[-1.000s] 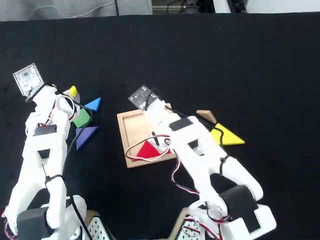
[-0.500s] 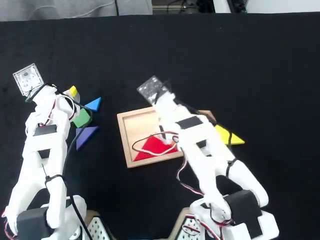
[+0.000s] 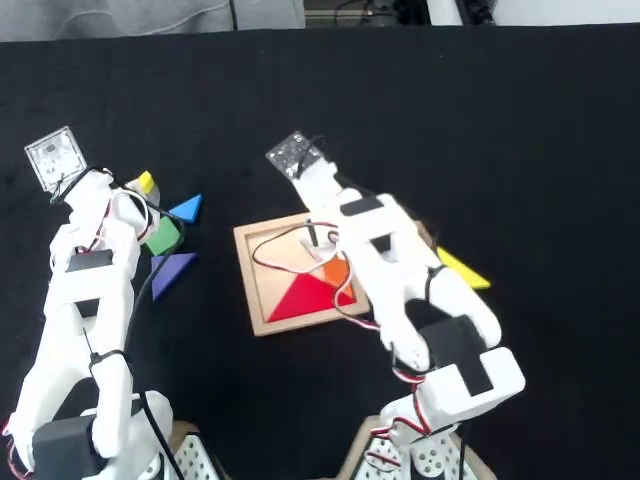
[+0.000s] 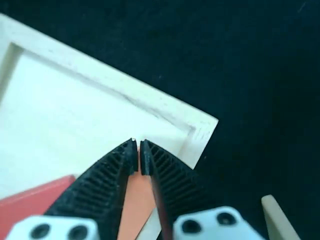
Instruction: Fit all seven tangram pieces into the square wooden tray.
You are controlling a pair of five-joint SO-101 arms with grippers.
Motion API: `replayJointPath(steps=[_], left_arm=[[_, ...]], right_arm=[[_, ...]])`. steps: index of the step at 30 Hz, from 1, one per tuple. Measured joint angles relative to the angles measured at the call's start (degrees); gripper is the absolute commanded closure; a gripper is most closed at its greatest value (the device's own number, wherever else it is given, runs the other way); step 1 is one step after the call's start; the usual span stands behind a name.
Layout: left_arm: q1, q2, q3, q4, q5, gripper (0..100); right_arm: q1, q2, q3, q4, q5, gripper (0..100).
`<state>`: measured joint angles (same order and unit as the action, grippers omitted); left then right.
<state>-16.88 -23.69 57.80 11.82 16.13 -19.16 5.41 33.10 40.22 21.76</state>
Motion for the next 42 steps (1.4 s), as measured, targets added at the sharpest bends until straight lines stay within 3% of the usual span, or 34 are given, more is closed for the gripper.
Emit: replayJointPath(steps=[10,17,28,42], left_arm=[[0.00,0.00,0.00,0.00,0.00,80],[0.00,0.00,0.00,0.00,0.00,80],[0.00,0.00,0.00,0.00,0.00,80],[0.00,0.00,0.00,0.00,0.00,80]], right_arm=[[0.00,-5.36,3.34,2.37,0.09,98.8],[0.18,-15.56,12.66,-2.90,0.09,98.7],[10.37,-39.82,29.19,-11.96,-6.24,98.7],[11.16,-64.62,44.84,-16.18,-6.77,98.7]])
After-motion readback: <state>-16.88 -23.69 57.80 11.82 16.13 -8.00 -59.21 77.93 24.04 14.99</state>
